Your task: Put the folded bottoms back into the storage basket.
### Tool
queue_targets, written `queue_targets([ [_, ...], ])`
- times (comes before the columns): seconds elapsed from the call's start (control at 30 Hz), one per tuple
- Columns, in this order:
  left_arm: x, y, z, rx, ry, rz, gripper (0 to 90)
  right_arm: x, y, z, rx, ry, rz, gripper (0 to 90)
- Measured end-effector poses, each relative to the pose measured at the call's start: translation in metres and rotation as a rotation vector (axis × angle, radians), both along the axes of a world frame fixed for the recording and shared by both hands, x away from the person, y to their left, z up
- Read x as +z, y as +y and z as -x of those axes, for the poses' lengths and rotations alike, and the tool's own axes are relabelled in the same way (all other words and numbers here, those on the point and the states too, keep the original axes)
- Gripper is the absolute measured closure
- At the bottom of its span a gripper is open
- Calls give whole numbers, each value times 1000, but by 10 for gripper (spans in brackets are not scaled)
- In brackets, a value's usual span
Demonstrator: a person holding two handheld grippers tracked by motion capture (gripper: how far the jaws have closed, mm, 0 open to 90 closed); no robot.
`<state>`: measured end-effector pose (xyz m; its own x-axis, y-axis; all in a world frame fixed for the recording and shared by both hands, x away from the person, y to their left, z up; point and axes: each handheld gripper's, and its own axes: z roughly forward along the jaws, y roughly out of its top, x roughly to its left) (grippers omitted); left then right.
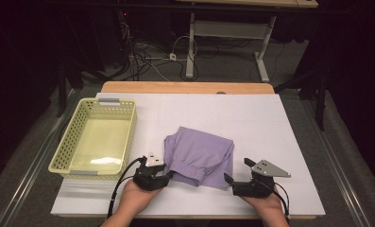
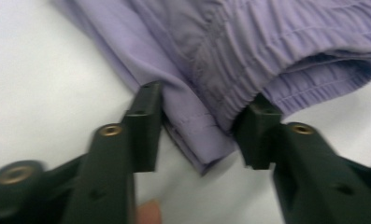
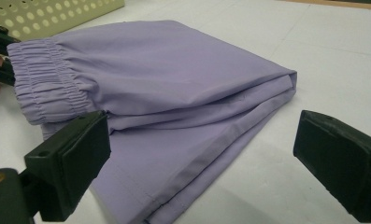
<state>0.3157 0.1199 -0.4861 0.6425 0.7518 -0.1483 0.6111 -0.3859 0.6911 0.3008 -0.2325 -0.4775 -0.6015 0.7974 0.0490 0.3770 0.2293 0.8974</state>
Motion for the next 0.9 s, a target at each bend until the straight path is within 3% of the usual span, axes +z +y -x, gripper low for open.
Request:
queue_targets([
  [0.17, -1, 0, 0, -47, -2, 14, 706, 1, -1, -1, -8, 11, 4, 46],
  [0.33, -1, 2, -3, -58, 15, 39, 763, 4, 0, -3, -14, 13, -4, 63],
  [0.5, -1, 1, -1, -70, -3, 25, 810, 5, 9, -11, -31, 35, 25, 99],
  [0.63, -1, 1, -2, -74, 1, 31, 818, 10, 16, -28, -52, 58, 53, 159],
  [0.8, -2, 2, -2, -75, 7, 40, 819, 15, 19, -62, -98, 90, 56, 262],
  [0.9, -2, 2, -3, -74, 8, 43, 818, 11, 20, -83, -129, 136, 64, 313],
])
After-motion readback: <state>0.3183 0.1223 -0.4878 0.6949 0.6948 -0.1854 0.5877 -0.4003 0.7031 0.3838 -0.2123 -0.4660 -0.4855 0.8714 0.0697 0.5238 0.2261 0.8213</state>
